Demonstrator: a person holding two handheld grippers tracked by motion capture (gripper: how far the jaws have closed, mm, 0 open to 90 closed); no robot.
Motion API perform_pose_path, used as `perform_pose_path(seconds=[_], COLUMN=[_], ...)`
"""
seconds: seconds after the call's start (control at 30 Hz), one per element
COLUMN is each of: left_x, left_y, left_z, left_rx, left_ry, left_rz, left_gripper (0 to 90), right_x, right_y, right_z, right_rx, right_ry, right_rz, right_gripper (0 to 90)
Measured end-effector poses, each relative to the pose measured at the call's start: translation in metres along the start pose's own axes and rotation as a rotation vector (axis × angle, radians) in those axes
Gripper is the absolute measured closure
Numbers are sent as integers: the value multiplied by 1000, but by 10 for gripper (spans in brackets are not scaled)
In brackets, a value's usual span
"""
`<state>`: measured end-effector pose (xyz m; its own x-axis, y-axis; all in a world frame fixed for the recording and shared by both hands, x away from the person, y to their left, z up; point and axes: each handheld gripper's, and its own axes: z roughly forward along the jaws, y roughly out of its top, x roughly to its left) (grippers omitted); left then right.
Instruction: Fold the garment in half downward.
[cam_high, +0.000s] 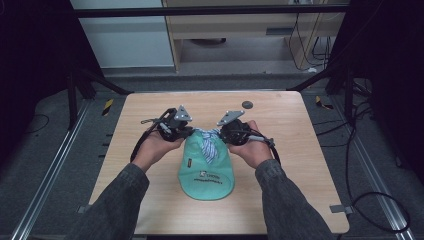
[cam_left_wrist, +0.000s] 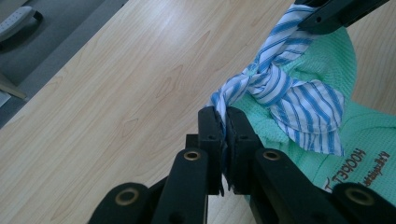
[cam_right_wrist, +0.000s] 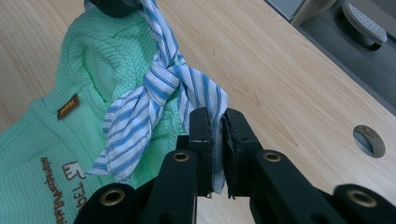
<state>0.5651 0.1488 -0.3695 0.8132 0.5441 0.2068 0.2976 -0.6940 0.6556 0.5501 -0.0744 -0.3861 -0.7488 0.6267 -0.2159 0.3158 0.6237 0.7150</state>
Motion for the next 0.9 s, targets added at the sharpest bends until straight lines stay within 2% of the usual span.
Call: perform_pose_path(seconds=[0.4, 0.63, 0.73, 0.9], left_x=[2, 7, 5, -3], left_y=[1, 7, 7, 7], left_z=[1, 0, 2, 6], left_rx=[-3, -18, -17, -11], left_ry=[2, 8, 11, 24], left_rz=[-5, -17, -11, 9], left_gripper=[862, 862, 861, 859], right_x=[-1, -7, -9, -7], right_y=[1, 5, 5, 1], right_z=[1, 0, 1, 1], right_rx=[2, -6, -5, -1], right_ry=[-3, -13, -18, -14], right_rz=[-8, 1, 6, -14], right_gripper=[827, 827, 827, 826])
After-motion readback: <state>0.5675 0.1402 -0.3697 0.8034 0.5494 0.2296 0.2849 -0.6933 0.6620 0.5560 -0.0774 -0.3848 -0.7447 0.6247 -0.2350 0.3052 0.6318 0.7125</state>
